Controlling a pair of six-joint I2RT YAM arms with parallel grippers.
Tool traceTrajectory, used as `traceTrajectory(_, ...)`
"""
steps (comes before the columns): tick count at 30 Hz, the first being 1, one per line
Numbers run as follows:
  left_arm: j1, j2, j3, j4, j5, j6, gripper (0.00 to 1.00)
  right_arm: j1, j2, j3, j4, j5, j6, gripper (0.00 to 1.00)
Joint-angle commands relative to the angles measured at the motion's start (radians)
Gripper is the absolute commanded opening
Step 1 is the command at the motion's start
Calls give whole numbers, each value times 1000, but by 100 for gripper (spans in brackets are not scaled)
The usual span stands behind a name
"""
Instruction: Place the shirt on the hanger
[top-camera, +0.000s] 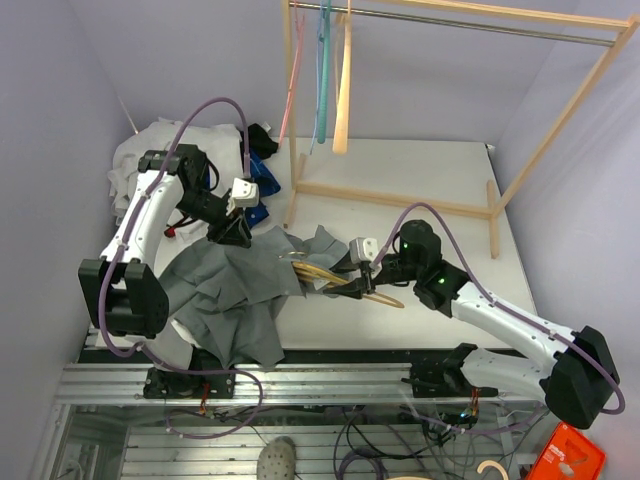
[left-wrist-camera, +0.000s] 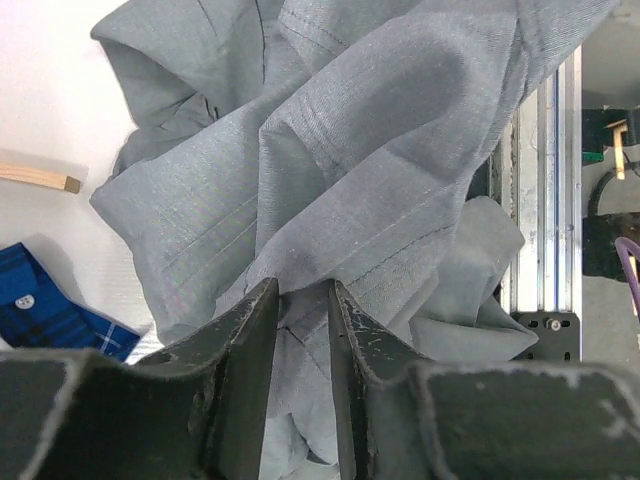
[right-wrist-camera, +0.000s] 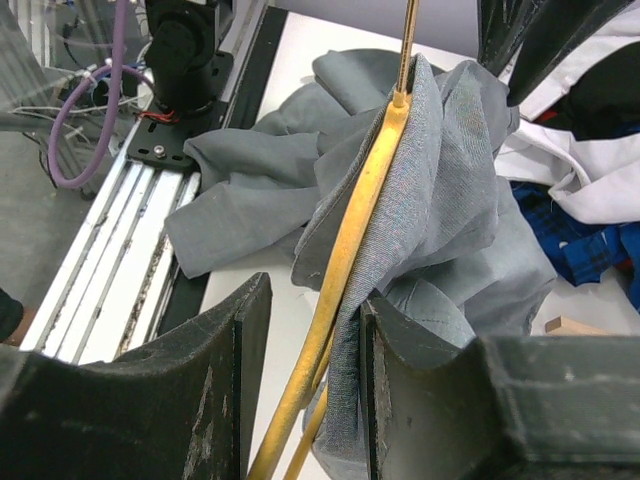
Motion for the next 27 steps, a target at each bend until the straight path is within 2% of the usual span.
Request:
traceTrajectory(1,-4,19,3,-10,25,33,36,-3,-27,43,9,-32,3,0)
traceTrajectory(5,-16,24,-5,-10,28,27,25,-3,-19,52,-1,-38,0,0)
traceTrajectory(7,-24,19,-12,-10,24,28,10,-4,-14,56,-6,-34,-3,0)
traceTrajectory(8,-28,17,-15,-10,18,30,7,-3,-12,58,-9,-31,-6,0)
traceTrajectory(21,-31,-93,5,-11,-52,-1,7,-8,-2,41,-33,57,-32,0)
traceTrajectory(27,-31,-119,35,-11,-73,-56,7,-11,8,18,35,108,-2,0)
